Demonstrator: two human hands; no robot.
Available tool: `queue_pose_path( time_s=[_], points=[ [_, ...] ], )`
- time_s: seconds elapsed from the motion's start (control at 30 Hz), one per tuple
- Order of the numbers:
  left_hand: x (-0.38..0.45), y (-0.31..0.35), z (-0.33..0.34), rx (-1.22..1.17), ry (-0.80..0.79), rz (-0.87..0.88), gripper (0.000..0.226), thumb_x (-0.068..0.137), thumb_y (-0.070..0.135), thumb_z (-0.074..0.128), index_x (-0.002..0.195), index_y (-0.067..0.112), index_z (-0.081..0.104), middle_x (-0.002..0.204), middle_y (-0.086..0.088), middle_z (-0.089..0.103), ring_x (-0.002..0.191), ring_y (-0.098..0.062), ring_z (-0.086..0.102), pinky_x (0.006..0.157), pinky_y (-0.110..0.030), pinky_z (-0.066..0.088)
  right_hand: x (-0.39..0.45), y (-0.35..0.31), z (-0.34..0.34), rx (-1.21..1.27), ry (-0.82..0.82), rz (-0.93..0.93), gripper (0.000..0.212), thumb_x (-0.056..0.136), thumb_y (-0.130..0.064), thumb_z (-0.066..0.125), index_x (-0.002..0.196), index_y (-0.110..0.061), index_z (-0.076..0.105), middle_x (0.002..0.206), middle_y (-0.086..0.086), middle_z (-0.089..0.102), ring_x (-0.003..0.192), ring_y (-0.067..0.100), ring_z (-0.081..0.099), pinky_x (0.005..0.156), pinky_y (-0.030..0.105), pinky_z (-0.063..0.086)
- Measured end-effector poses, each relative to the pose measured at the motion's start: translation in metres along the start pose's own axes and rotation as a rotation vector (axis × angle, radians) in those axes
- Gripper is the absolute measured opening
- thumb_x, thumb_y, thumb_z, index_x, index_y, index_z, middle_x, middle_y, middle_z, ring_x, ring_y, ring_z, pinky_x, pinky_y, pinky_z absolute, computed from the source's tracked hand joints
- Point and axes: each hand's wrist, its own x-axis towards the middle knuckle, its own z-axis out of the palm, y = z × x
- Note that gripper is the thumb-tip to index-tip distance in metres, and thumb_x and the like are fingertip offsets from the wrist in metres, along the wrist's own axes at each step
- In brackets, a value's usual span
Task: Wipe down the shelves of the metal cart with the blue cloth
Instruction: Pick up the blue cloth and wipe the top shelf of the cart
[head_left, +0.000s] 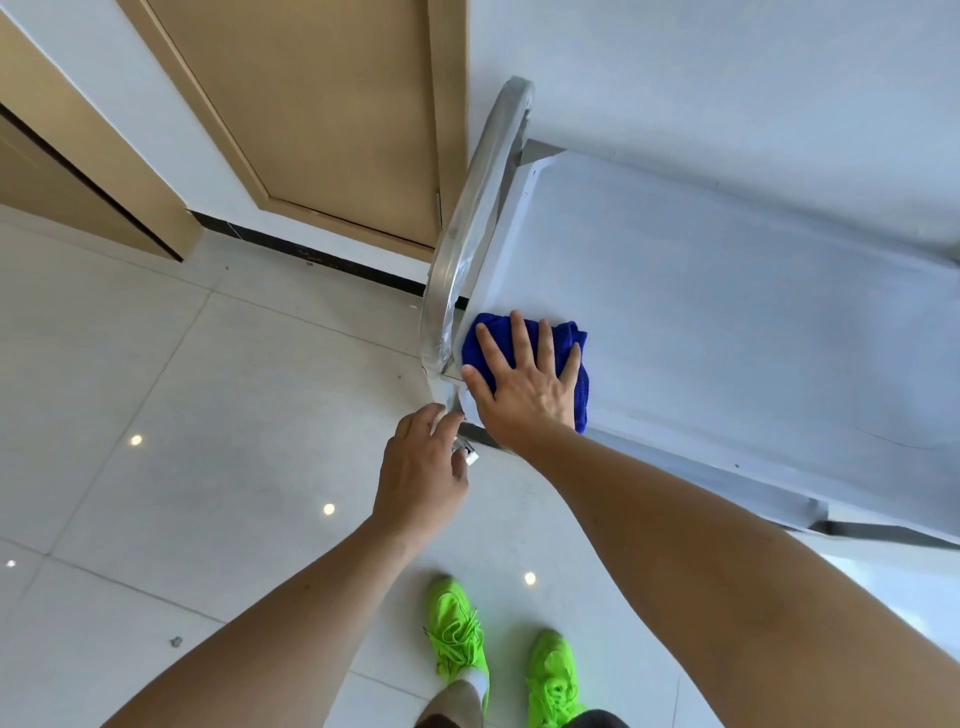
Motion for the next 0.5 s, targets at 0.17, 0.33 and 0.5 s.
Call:
queue_pose_path(
  time_s=[0.17,0.33,0.5],
  points=[
    [0.008,0.013,-0.001,0.009,-0.006,0.000,0.044,0.087,0.015,0.066,0.130,0.012,0.058,0.136,-0.008,0.054,0.126,-0.027,0.047,0.100,-0.038,0.045,-0.003,0.008,-0.001,0.018,0.025,-0.017,0.064,0.095,-0.071,0.002,0.154,-0.047,0.006,0.168,-0.002,0.003,0.152,0.033,-0.007,0.116,0.062,-0.011],
    [0.017,0.035,0.002,0.031,0.003,-0.003,0.047,0.089,0.017,0.066,0.134,0.014,0.055,0.139,-0.008,0.053,0.129,-0.026,0.045,0.103,-0.038,0.044,-0.008,0.031,-0.004,0.030,0.023,-0.016,0.064,0.095,-0.071,0.005,0.154,-0.046,0.008,0.168,-0.002,0.005,0.152,0.033,-0.006,0.116,0.062,-0.009],
    [0.017,0.073,0.016,0.054,-0.014,-0.019,0.046,0.088,0.016,0.065,0.133,0.013,0.055,0.139,-0.009,0.052,0.129,-0.028,0.045,0.102,-0.041,0.045,-0.025,0.075,-0.010,0.025,0.008,-0.010,0.065,0.094,-0.072,0.005,0.154,-0.046,0.008,0.168,-0.002,0.006,0.151,0.033,-0.006,0.116,0.061,-0.010]
  ],
)
